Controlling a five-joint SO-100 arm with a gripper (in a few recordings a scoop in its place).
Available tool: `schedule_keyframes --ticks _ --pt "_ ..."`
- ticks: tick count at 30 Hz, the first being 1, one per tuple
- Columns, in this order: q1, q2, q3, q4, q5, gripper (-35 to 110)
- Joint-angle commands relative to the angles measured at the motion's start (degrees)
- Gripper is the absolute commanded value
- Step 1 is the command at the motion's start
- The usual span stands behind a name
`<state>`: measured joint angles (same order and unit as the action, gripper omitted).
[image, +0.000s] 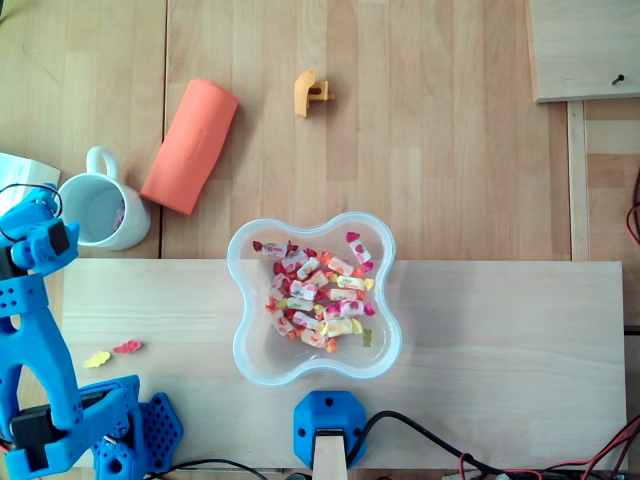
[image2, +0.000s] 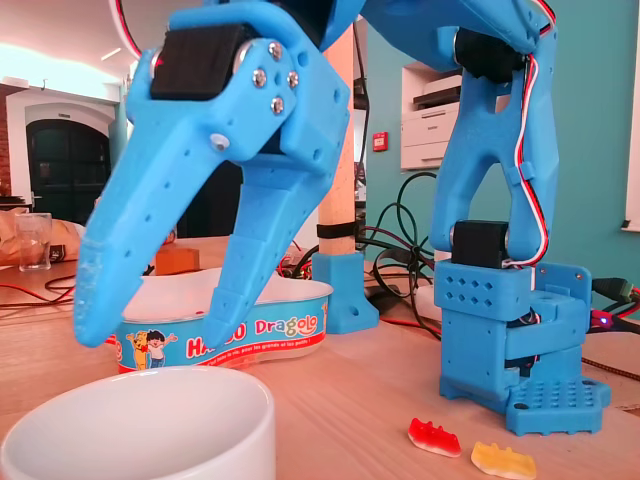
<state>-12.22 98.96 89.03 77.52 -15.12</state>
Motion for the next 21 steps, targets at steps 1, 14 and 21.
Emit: schedule_keyframes --ticks 1,14,21 --pt "-0.53 3.52 -2.29 0.53 -0.62 26" --pt "4.57 3.87 -6.33 0.44 -0.62 -1" --pt "4.48 4.04 -5.54 -10.2 -0.79 -2"
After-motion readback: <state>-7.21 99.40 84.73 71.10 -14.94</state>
